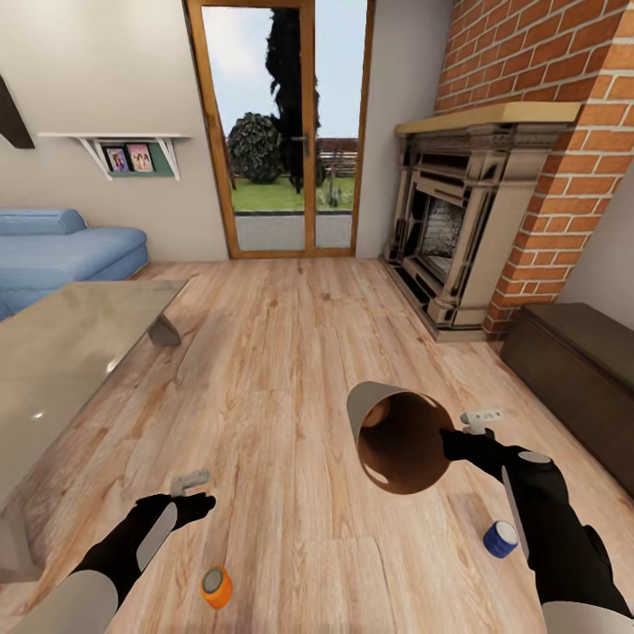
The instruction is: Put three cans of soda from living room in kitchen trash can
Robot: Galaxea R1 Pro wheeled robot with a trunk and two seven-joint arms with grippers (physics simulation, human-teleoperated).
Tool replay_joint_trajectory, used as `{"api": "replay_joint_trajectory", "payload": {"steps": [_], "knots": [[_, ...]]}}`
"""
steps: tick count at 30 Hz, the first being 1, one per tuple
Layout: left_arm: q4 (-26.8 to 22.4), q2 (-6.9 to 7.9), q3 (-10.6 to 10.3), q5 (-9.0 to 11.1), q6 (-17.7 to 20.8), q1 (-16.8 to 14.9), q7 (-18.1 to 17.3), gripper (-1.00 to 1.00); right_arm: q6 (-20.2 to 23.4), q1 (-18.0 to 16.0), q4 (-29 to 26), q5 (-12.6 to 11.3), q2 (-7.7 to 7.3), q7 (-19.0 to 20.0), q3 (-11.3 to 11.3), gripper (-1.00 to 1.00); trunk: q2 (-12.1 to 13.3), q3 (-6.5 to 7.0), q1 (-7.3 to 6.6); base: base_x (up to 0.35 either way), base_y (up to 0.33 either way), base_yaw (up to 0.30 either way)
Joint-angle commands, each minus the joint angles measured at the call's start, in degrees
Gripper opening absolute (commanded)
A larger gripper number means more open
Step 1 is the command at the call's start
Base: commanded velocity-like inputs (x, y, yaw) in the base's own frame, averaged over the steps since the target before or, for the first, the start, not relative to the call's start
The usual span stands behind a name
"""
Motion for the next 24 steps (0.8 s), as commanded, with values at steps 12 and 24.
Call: {"api": "replay_joint_trajectory", "payload": {"steps": [12, 24], "knots": [[0.0, 0.04, 0.0, 0.0, -0.1, 0.0, 0.0, 1.00, 0.1, 0.0, -0.1, -0.9, 0.07, 0.1, 0.9, -1.00, -4.8, -2.15, 2.64, 0.000, 0.000, 0.000], [0.0, 0.04, 0.0, -0.1, -1.0, 0.0, 0.0, 1.00, 0.1, 0.0, -0.2, -0.9, 0.07, 0.1, 1.1, -1.00, -9.6, -4.30, 5.27, 0.000, 0.000, 0.000]]}}
